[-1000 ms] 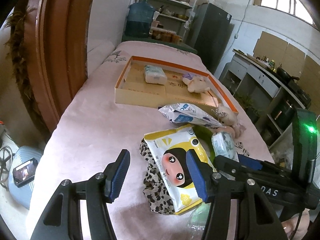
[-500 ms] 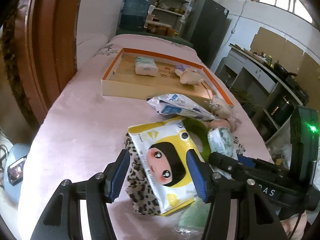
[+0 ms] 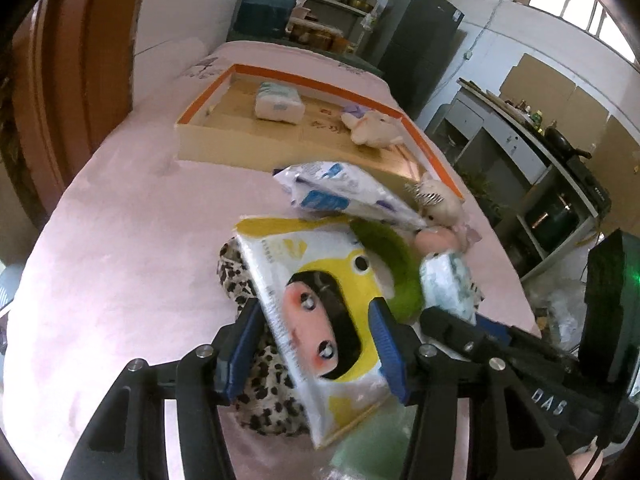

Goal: Organize soft objects

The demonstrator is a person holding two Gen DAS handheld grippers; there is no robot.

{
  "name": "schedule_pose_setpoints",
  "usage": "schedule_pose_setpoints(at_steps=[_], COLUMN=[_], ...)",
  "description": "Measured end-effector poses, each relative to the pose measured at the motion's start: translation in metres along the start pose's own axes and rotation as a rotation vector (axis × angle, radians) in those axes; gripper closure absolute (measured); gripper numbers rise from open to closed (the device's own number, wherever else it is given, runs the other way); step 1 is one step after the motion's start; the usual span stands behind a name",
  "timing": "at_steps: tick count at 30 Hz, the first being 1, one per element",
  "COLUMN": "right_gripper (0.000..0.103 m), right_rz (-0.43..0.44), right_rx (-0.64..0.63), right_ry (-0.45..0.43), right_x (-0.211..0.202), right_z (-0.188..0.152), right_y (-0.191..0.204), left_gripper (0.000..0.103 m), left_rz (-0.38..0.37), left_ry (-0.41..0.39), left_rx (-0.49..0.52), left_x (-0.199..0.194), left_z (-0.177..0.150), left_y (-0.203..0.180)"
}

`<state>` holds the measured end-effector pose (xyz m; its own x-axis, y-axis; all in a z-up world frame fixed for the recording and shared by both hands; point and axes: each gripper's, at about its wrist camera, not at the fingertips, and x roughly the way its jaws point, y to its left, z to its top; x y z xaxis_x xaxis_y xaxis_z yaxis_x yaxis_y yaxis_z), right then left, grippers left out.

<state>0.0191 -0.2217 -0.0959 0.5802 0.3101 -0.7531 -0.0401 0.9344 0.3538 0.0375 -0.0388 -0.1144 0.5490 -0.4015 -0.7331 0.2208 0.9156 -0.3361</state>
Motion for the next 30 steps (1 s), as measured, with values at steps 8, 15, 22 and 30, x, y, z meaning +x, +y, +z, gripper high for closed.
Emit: schedule_pose_setpoints(at_steps=[8, 15, 22, 30], right_gripper=[0.051, 0.051, 0.051, 0.051], right_rz=[0.007, -0.001, -0.038, -0.044], right_rx=[0.004, 0.000, -0.016, -0.020], right_ry=[-0.001, -0.016, -0.080, -0.105], right_x=[-0.002, -0.008, -0.029, -0.041], right_z=[-0.001, 0.000, 0.005, 0.009], right_y=[-0.003, -0.002, 0.002, 0.008], left_gripper=[0.079, 0.087, 0.090, 0.094], left_rz=[-0.040, -0.050, -0.091, -0.129], left_ry=[-0.061, -0.111, -0.175, -0.246], left_rx=[0.027, 0.013, 0.015, 0.042], left_x=[-0.009, -0.032, -0.058, -0.087], left_z=[0.003, 0.007, 0.017, 0.027], left_y=[-0.004, 0.001, 0.003, 0.002])
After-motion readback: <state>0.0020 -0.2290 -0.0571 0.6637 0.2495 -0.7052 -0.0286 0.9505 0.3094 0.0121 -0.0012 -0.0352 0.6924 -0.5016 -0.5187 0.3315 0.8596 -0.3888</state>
